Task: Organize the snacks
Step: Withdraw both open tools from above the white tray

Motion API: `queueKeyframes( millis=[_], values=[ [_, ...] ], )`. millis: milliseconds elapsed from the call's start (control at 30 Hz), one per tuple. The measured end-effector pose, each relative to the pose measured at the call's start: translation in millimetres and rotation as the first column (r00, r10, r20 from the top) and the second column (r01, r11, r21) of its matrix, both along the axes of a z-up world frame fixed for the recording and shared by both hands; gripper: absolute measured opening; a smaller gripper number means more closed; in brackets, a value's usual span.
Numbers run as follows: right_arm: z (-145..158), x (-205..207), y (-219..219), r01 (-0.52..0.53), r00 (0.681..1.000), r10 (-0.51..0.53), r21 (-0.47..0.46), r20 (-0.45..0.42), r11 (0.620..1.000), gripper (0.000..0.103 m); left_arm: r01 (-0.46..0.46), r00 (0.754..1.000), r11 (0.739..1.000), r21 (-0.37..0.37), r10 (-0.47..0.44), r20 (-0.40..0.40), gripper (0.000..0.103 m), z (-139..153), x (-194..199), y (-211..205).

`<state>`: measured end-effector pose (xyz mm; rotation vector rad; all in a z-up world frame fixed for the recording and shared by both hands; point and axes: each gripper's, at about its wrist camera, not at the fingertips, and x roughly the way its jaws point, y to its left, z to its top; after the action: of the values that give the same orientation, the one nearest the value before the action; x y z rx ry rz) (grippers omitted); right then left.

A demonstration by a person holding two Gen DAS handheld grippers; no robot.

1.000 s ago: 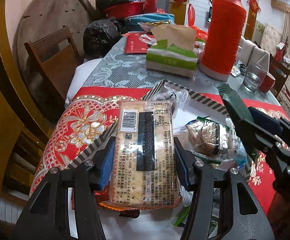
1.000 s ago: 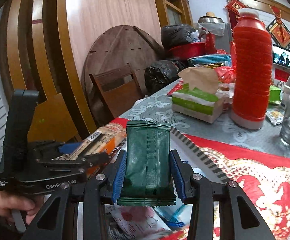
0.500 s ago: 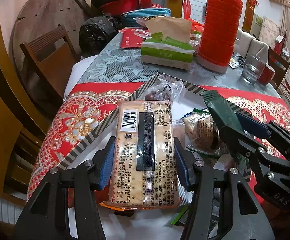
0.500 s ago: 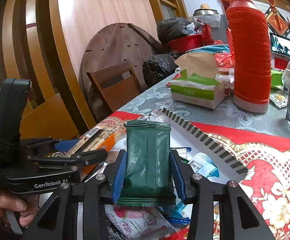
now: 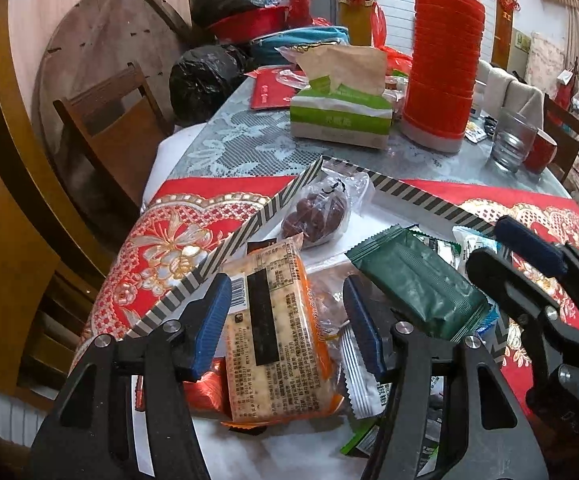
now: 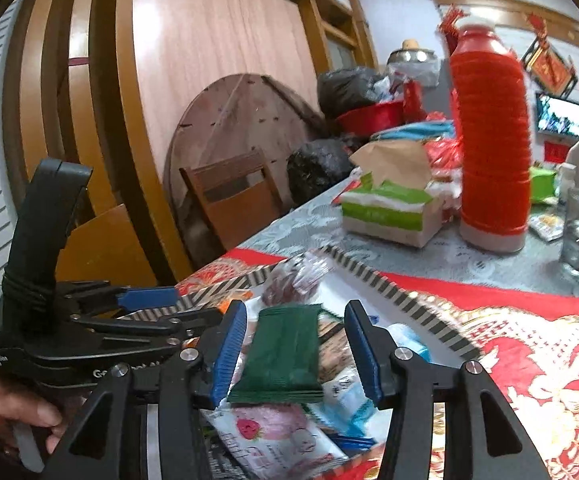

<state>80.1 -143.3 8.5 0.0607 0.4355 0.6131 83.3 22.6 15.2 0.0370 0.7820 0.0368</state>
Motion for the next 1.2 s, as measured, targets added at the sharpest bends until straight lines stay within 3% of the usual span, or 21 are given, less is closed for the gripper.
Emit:
queueKeyframes(
  millis=[167, 500, 533, 600, 667, 833, 933, 1033, 1200],
  values=[
    [5, -9, -11, 0.022, 0.998, -0.024, 0.043, 0.049, 0.999, 0.051, -0.005, 1.0, 1.0, -0.007, 0.005, -0.002, 0.06, -1, 1, 2],
    [4, -6, -7, 0.003, 1.0, -0.003, 0.021, 0.026, 1.0, 0.052, -0.021, 1.0, 1.0, -0.015, 0.021, 0.015, 0.06, 2, -3, 4],
    [4, -5, -3, -0.026, 1.0, 0.026, -0.005, 0.001, 1.0, 0.052, -0.014, 1.0, 1.0, -0.026, 0.015, 0.027, 0.062, 4, -5, 4],
    [8, -8, 2, -0.05, 0.998, 0.049, -0.046, -0.026, 0.998, 0.052, -0.026, 0.998, 0.999, -0.042, 0.029, 0.063, 0.083, 10, -14, 6],
    [17, -19, 6, -0.059, 0.998, 0.056, -0.102, -0.034, 0.993, 0.052, -0.061, 0.993, 0.997, -0.039, 0.065, 0.097, 0.084, 17, -24, 8],
    [33, -41, -10, -0.074, 0.997, 0.072, -0.067, -0.023, 0.995, 0.052, -0.1, 0.965, 0.991, -0.087, 0.117, 0.236, 0.085, 35, -62, 13],
    [34, -46, -18, -0.076, 0.997, 0.075, -0.051, -0.023, 0.996, 0.052, -0.132, 0.966, 0.989, -0.072, 0.144, 0.216, 0.097, 36, -73, 10],
    [29, -51, -21, -0.084, 0.996, 0.083, -0.058, -0.028, 0.995, 0.052, -0.113, 0.975, 0.989, -0.099, 0.129, 0.182, 0.097, 35, -75, 9],
    [22, -61, -15, -0.118, 0.993, 0.115, -0.085, -0.037, 0.989, 0.052, -0.137, 0.982, 0.99, -0.039, 0.141, 0.126, 0.097, 25, -82, -4]
  ],
)
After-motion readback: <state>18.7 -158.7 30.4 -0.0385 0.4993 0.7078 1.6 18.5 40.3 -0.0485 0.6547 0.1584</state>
